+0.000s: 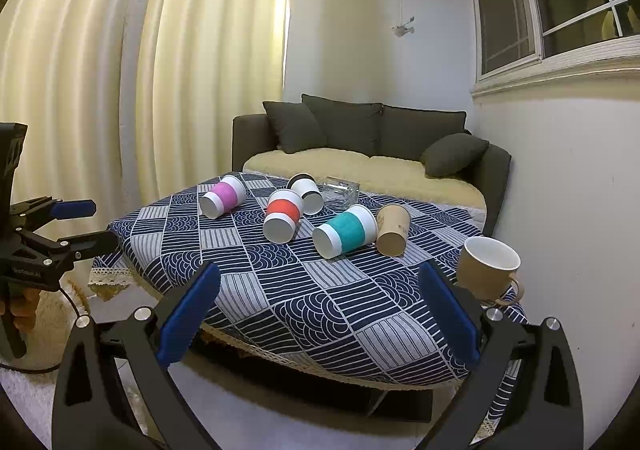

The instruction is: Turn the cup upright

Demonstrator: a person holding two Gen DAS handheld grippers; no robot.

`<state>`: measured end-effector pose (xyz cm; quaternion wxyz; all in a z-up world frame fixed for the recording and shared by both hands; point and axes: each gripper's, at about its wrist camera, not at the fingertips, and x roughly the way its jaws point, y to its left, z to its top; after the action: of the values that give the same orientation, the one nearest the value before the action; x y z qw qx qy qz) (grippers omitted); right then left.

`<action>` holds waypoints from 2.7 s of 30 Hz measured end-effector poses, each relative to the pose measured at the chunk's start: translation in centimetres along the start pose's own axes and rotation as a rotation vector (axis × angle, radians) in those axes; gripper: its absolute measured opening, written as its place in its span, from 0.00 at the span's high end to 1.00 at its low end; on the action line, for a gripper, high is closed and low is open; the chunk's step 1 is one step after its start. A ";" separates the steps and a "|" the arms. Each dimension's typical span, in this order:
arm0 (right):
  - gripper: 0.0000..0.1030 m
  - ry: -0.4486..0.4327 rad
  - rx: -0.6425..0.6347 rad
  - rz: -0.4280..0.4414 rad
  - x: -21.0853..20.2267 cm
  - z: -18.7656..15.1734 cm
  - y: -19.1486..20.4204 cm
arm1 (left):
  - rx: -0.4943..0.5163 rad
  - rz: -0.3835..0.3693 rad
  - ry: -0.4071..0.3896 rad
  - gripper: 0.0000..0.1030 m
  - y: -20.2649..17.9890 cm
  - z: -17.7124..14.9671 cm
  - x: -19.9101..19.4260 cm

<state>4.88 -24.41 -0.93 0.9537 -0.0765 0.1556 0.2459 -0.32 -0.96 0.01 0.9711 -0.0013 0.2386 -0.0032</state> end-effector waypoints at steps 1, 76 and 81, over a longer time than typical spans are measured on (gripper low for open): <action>0.05 0.001 0.000 -0.001 0.0 0.0 0.0 | 0.000 0.000 0.000 0.06 0.0 0.0 0.0; 0.05 0.403 0.259 0.276 19.5 1.0 -6.0 | -0.429 0.101 0.817 0.31 3.7 11.3 36.8; 0.05 0.394 0.240 0.266 18.9 1.0 -6.1 | -0.436 0.092 0.810 0.41 3.6 11.1 37.1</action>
<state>23.90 -21.05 -5.86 0.8666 0.0117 0.3749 0.3292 37.68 2.35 -7.36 0.7759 -0.1937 0.5937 0.0899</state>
